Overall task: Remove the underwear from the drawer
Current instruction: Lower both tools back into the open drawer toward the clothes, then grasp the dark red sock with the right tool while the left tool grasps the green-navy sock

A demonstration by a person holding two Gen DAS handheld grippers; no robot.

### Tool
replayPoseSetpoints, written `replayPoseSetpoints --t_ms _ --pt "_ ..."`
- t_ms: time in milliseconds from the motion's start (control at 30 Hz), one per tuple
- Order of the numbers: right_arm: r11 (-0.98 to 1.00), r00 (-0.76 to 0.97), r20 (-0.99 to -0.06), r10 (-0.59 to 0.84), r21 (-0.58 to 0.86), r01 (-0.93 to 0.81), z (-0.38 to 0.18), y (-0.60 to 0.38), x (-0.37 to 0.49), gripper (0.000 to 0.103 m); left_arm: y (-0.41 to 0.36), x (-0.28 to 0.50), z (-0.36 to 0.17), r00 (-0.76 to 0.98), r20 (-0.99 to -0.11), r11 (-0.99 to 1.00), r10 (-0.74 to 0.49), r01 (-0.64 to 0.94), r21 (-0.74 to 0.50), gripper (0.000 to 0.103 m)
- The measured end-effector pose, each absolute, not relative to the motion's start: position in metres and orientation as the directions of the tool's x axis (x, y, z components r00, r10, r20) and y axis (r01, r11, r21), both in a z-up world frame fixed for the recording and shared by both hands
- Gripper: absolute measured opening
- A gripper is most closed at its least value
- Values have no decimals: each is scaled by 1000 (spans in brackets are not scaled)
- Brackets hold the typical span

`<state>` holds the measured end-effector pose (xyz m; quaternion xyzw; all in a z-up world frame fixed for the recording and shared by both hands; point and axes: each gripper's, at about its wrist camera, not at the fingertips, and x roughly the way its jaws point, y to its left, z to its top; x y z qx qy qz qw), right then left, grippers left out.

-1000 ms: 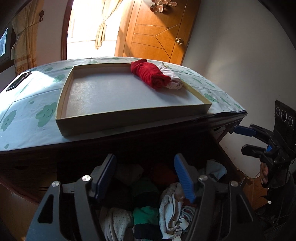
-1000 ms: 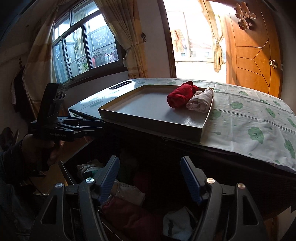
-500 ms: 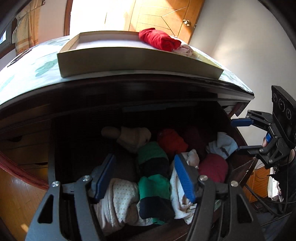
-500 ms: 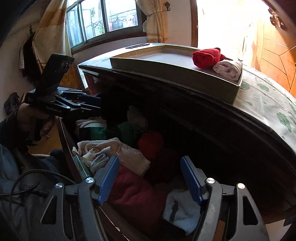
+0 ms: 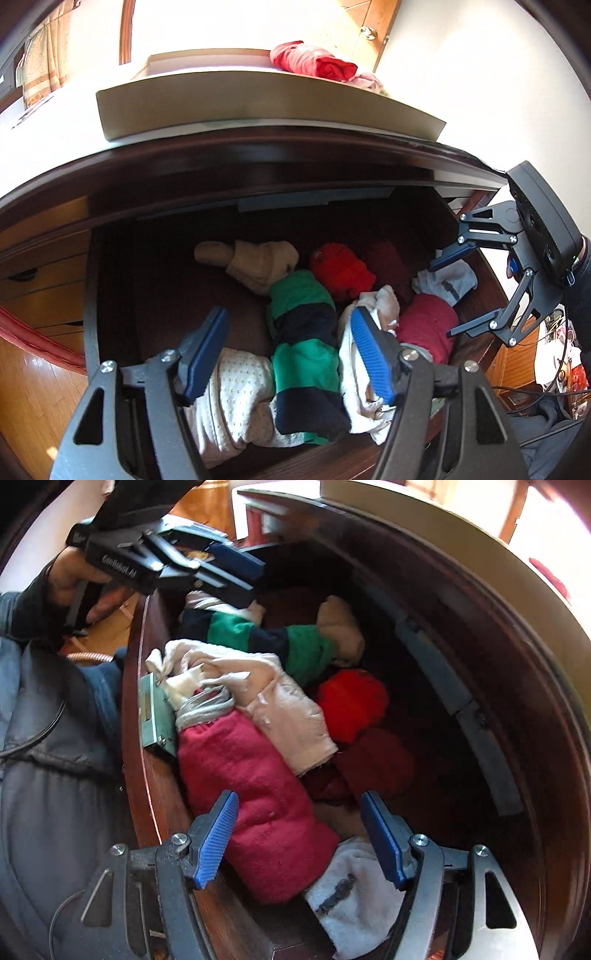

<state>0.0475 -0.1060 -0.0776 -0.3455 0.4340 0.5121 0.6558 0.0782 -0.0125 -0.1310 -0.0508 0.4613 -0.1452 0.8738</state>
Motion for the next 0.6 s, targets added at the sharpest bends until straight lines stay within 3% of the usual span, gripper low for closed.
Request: replayPoseSetpoints --t_ms 600 --pt "140 -252 -930 269 297 -945 -115 -72 67 70 -15 82 -137 507 -804 949 -310 212 -232 73"
